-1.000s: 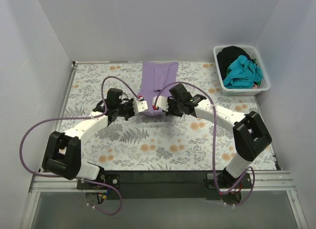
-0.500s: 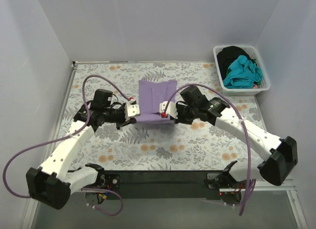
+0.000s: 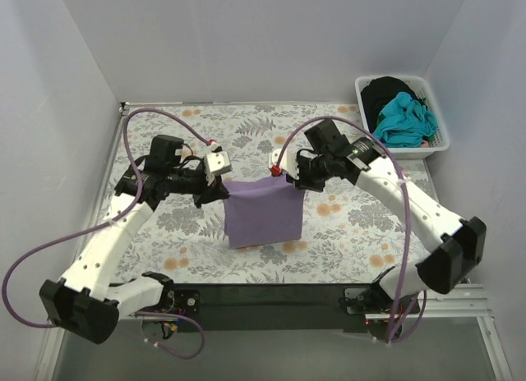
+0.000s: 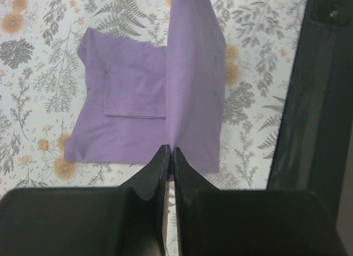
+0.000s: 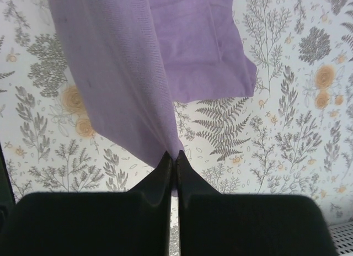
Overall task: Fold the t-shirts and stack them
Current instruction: Fold the tshirt
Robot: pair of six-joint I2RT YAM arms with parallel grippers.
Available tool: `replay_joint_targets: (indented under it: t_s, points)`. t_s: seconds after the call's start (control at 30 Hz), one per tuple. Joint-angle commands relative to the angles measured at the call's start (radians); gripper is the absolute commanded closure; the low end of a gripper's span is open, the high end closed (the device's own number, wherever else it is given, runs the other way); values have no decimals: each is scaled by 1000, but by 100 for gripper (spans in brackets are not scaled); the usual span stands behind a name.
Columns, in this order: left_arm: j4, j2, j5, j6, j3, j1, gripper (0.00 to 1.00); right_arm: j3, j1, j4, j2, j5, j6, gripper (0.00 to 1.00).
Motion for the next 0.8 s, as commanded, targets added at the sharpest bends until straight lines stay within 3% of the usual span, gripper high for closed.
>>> replay_joint_targets:
  t_s: [0.0,0.47,0.77]
  points:
    - [134,83,-38,-33,-15,49,100,72,-70,-29,117,-40,-72,99]
    - [401,625,-104,-30,-33,168,100,368,-157,45,657,-91,-123,99]
    - [429,660,-117,-58,-34,202,100,379,-156,65,715,-145,-11,99]
